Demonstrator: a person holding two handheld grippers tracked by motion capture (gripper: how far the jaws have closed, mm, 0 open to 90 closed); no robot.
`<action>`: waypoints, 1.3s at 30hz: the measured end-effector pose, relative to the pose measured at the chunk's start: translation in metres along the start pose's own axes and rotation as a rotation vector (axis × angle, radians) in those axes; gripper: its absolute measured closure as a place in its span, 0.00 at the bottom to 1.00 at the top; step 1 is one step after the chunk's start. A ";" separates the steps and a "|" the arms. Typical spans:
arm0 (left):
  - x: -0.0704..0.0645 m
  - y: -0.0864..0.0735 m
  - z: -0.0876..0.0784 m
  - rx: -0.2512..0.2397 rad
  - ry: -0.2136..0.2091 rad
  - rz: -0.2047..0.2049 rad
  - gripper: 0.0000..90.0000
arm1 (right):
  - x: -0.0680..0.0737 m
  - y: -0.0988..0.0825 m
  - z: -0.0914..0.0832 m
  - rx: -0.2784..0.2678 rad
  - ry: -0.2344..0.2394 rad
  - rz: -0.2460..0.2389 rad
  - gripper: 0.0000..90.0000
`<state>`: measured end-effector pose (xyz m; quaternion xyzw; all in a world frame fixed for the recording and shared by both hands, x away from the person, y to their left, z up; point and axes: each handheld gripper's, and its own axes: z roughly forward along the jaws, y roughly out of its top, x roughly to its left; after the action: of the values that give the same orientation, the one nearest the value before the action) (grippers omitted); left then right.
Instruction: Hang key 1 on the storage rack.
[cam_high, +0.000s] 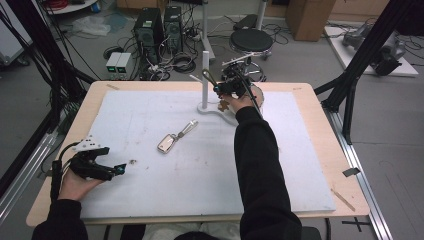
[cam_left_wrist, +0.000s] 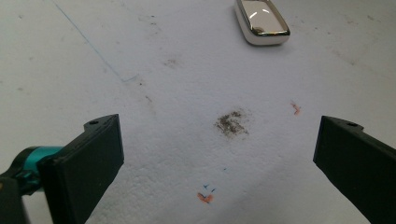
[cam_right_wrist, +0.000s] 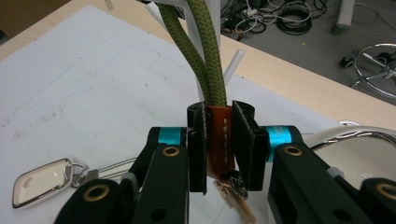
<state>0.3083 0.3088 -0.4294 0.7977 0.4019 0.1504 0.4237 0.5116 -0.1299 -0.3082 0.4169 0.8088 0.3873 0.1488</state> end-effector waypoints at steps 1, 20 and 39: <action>0.000 0.000 0.000 -0.002 -0.001 -0.001 0.02 | 0.000 0.000 0.000 -0.001 0.003 0.006 0.84; 0.001 0.000 -0.003 -0.019 -0.005 -0.007 0.02 | 0.011 -0.005 -0.033 -0.059 0.015 -0.040 0.01; 0.000 0.000 -0.003 -0.015 0.006 -0.009 0.02 | 0.005 -0.060 -0.053 -0.104 0.025 -0.064 0.01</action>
<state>0.3069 0.3105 -0.4275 0.7922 0.4059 0.1539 0.4291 0.4451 -0.1734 -0.3184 0.3777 0.8023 0.4289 0.1723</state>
